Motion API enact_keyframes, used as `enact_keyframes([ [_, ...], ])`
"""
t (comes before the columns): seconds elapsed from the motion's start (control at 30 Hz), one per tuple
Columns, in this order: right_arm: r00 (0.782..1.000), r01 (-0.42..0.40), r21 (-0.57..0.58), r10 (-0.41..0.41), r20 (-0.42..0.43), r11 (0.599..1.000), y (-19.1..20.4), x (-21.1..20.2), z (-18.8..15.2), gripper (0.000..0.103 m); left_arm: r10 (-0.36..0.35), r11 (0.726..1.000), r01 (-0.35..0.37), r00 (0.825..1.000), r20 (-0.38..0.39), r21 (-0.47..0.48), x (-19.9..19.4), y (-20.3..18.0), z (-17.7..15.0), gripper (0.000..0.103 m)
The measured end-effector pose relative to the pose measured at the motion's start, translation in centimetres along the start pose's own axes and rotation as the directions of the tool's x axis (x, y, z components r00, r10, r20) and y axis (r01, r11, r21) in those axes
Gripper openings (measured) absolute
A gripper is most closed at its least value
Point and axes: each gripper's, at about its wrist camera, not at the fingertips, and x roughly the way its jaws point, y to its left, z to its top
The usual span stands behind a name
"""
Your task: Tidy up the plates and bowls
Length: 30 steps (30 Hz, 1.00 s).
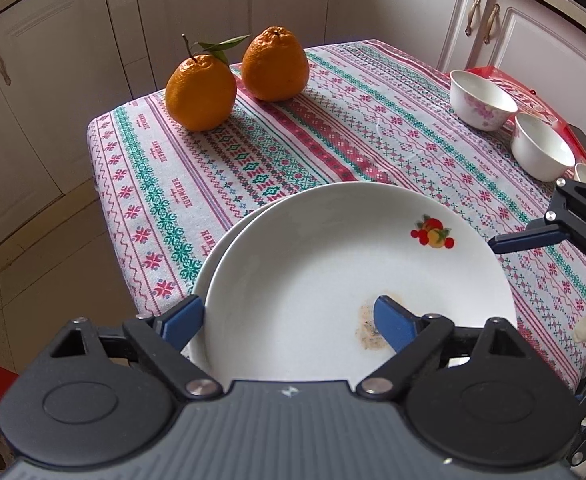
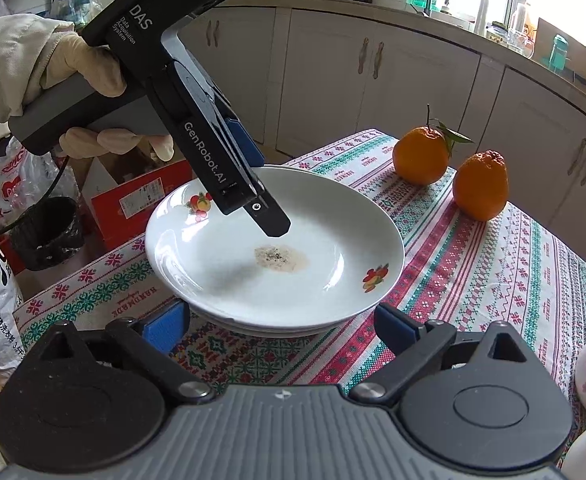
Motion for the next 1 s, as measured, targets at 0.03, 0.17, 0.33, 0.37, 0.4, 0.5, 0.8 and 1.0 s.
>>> enact_keyframes([
  [0.03, 1.000, 0.003, -0.002, -0.003, 0.001, 1.000, 0.0, 0.0, 0.0, 0.100, 0.005, 1.000, -0.005, 1.000, 0.004, -0.002, 0.0, 0.1, 0.0, 0.094],
  [0.17, 1.000, 0.007, 0.003, -0.007, -0.002, 1.000, -0.1, 0.0, -0.1, 0.102, 0.014, 1.000, -0.014, 1.000, 0.012, -0.014, -0.1, 0.6, -0.1, 0.094],
  [0.33, 1.000, 0.028, 0.023, -0.028, 0.005, 0.999, -0.6, -0.8, -0.2, 0.103, 0.039, 0.999, -0.039, 0.999, 0.026, 0.003, -0.4, 0.0, -0.4, 0.094],
  [0.37, 0.999, 0.033, 0.028, -0.033, 0.006, 0.999, -0.7, -1.0, -0.2, 0.103, 0.044, 0.999, -0.044, 0.999, 0.031, 0.008, -0.6, -0.3, -0.4, 0.094],
  [0.4, 0.999, 0.039, 0.032, -0.039, 0.008, 0.999, -0.9, -1.2, -0.2, 0.103, 0.049, 0.999, -0.050, 0.998, 0.038, 0.012, -0.7, -0.5, -0.5, 0.094],
  [0.5, 0.998, 0.064, 0.036, -0.065, 0.017, 0.997, -1.2, -1.9, -0.3, 0.103, 0.068, 0.998, -0.069, 0.996, 0.063, 0.015, -1.5, -1.1, -0.7, 0.094],
  [0.8, 0.991, 0.119, 0.079, -0.123, 0.048, 0.990, -2.0, -4.2, -0.9, 0.103, 0.164, 0.986, -0.169, 0.964, 0.208, 0.004, -4.9, -4.1, -1.6, 0.095],
  [1.0, 0.987, 0.147, 0.108, -0.153, 0.052, 0.983, -2.6, -5.5, -1.8, 0.103, 0.185, 0.982, -0.186, 0.944, 0.272, -0.020, -6.2, -7.1, -2.9, 0.095],
])
